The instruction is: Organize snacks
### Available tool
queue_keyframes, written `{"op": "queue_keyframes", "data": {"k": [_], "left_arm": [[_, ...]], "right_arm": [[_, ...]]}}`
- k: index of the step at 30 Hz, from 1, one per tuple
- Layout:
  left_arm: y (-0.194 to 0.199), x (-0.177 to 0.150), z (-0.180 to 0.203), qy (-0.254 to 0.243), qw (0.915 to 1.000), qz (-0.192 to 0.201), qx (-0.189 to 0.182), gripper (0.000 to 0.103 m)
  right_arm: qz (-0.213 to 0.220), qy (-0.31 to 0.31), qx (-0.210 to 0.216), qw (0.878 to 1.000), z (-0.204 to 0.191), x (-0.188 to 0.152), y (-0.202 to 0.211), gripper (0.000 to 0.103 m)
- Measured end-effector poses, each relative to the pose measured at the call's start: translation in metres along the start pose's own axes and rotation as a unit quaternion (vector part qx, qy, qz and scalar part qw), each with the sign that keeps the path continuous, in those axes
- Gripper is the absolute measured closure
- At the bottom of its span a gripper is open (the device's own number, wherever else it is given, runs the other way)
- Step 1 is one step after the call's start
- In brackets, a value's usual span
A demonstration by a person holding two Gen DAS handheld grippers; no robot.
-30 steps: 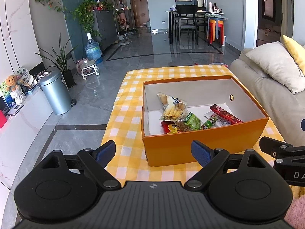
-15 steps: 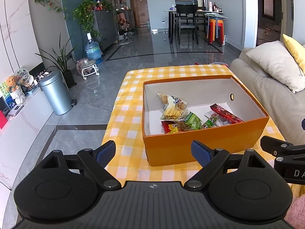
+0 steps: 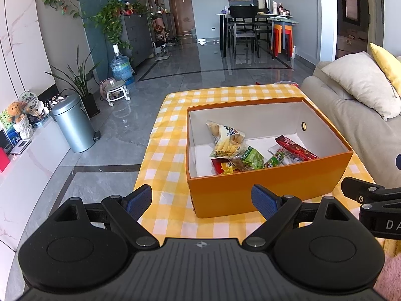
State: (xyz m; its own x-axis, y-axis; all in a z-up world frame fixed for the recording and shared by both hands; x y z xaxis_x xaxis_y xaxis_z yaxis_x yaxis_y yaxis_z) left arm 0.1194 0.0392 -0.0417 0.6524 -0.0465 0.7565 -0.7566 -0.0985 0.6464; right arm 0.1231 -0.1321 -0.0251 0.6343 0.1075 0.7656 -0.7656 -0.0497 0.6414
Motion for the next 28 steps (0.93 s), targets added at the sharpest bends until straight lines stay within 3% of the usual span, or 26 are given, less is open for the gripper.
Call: {"op": "queue_keyframes", "data": {"k": [28], "left_arm": [[0.002,0.008,0.003,0.002,0.9999,0.008,-0.008,0.0]], "right_arm": [[-0.005,-0.001,0.0,1.0,-0.001,-0.004,-0.002,0.004]]}}
Point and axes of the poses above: each gripper's, at about its wrist camera, not at the fingertips, and y roughly against the way its jaws point, z to its right, x to its top, the point moved 10 cm from there along -y, roughly the way its jaws point, and after that the axes turned 2 degrees about -x, right-handed, at the moved point
